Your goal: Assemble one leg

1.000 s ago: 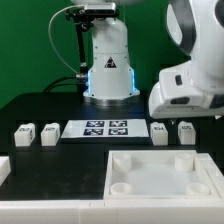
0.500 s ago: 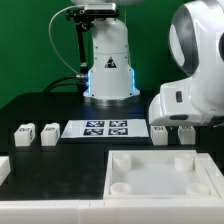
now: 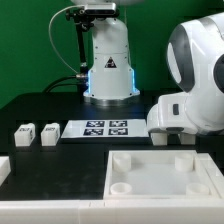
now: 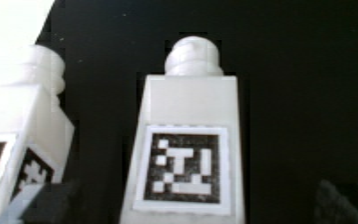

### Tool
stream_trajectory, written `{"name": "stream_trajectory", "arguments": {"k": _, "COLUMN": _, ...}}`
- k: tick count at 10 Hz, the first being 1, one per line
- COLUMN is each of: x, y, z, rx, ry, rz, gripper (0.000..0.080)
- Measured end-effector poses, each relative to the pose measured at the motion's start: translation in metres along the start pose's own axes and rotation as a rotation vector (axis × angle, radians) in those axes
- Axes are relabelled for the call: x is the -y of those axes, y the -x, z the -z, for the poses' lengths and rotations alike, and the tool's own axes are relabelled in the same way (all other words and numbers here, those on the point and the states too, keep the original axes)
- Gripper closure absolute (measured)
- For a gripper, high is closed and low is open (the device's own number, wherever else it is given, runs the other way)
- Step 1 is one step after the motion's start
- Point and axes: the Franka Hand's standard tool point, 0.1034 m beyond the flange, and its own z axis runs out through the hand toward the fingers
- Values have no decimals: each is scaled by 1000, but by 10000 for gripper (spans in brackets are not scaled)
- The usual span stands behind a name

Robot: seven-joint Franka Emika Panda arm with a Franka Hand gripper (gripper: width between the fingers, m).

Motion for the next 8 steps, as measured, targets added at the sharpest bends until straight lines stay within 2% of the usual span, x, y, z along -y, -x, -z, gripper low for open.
{"name": "stream_trajectory", "arguments": {"k": 2, "x": 0, "y": 0, "z": 0, "rx": 0, "ry": 0, "rz": 0, "gripper": 431}}
{"name": "stream_trajectory", "arguments": {"k": 3, "x": 0, "y": 0, "z": 0, "rx": 0, "ry": 0, "rz": 1, "gripper": 431}}
{"name": "stream_trajectory", "arguments": {"k": 4, "x": 0, "y": 0, "z": 0, "rx": 0, "ry": 0, "rz": 1, "gripper": 509}}
{"name": "stream_trajectory", "arguments": {"k": 7, "x": 0, "y": 0, "z": 0, "rx": 0, "ry": 0, "rz": 1, "gripper": 509}}
{"name": "stream_trajectory", "arguments": {"k": 8, "x": -5, "y": 1, "z": 7, "rx": -1, "ry": 9, "rz": 31, "gripper": 509}}
